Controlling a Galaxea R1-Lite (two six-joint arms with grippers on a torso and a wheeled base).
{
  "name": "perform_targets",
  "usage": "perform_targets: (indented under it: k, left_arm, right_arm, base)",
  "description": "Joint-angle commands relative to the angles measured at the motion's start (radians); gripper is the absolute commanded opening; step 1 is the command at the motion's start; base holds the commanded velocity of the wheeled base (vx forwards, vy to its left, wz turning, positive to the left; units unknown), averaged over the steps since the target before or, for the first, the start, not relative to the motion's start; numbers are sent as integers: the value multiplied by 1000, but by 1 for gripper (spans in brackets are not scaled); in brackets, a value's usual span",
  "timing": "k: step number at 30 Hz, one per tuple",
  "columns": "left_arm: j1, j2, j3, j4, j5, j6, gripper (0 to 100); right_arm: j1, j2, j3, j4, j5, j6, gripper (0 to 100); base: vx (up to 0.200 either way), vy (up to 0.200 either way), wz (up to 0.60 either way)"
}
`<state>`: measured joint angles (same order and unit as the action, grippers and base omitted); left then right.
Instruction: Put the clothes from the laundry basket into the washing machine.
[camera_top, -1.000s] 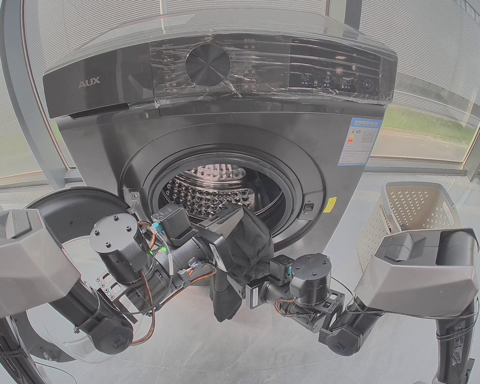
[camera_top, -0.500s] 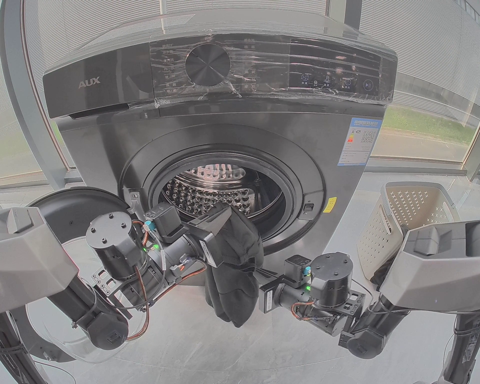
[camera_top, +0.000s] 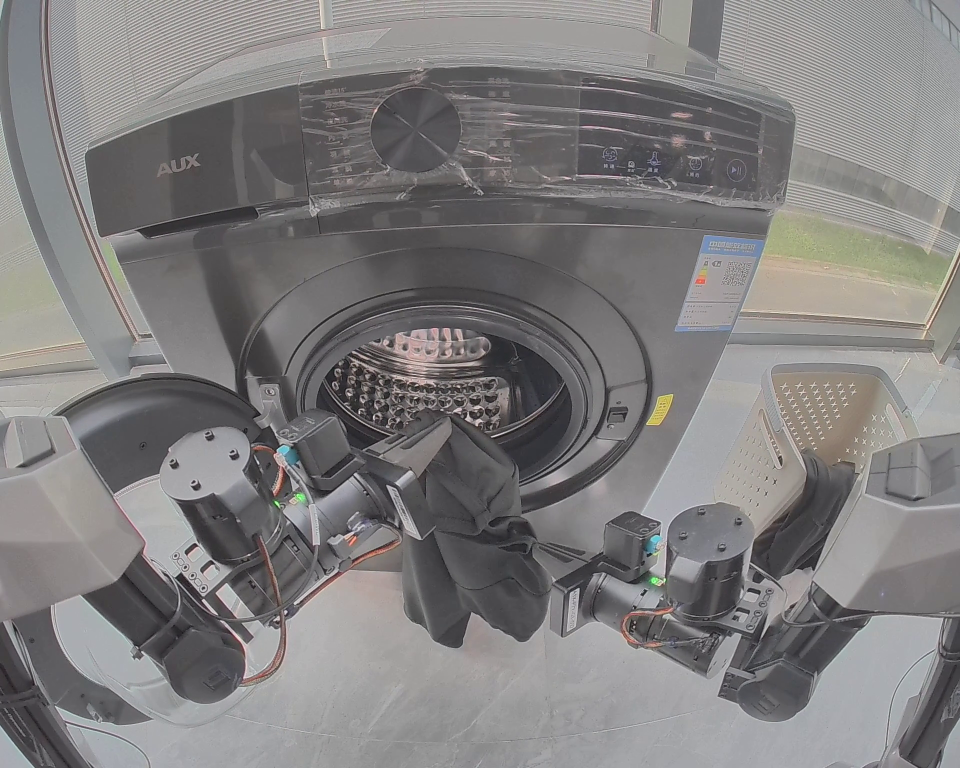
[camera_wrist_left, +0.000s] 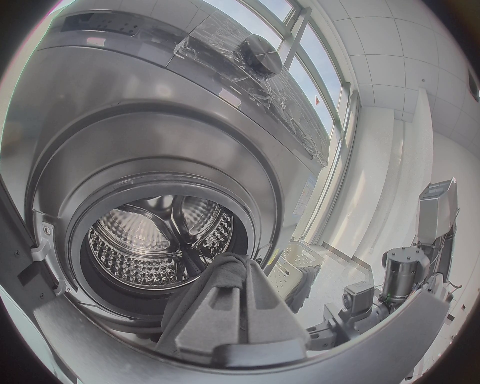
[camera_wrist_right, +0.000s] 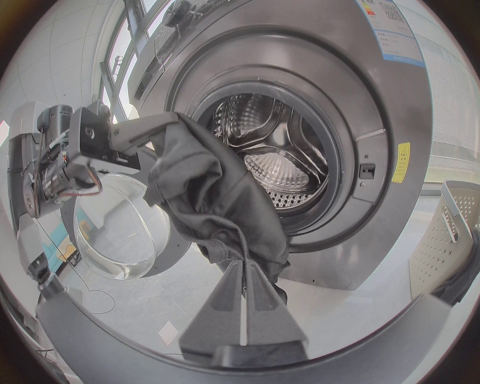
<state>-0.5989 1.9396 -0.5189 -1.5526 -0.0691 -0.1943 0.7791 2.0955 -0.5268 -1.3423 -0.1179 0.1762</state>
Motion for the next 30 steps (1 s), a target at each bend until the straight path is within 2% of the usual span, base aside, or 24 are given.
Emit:
perform_targets:
  k: [1, 5, 7, 11, 12, 16, 23, 30]
  left_arm:
    - [-5, -5, -4, -1, 0, -1, 0]
    - [-9, -4, -7, -1, 0, -2, 0]
    - [-10, -4, -9, -1, 0, -2, 0]
    - [-9, -4, -9, -1, 0, -4, 0]
    - [-9, -4, -9, -1, 0, -4, 0]
    - [-7, -2, -12, -1, 0, -4, 0]
    - [-7, 1, -10, -1, -1, -4, 0]
    - [-9, -2, -3, -1, -1, -2, 0]
  right_arm:
    - [2, 83, -41, -1, 14, 2, 0]
    - [0, 161, -90, -35, 17, 0, 0]
    - [0, 239, -151, -75, 18, -1, 0]
    - [2, 281, -167, -86, 18, -24, 0]
    - [5, 284, -170, -87, 20, -24, 100]
    - [12, 285, -168, -98, 41, -27, 100]
    - [34, 281, -147, -101, 44, -30, 100]
    - [28, 270, -196, -112, 44, -35, 100]
  base:
    - [0, 0, 0]
    - [0, 0, 0]
    - [0, 0, 0]
    - [0, 0, 0]
    - [0, 0, 0]
    - [0, 0, 0]
    - [0, 0, 0]
    - [0, 0, 0]
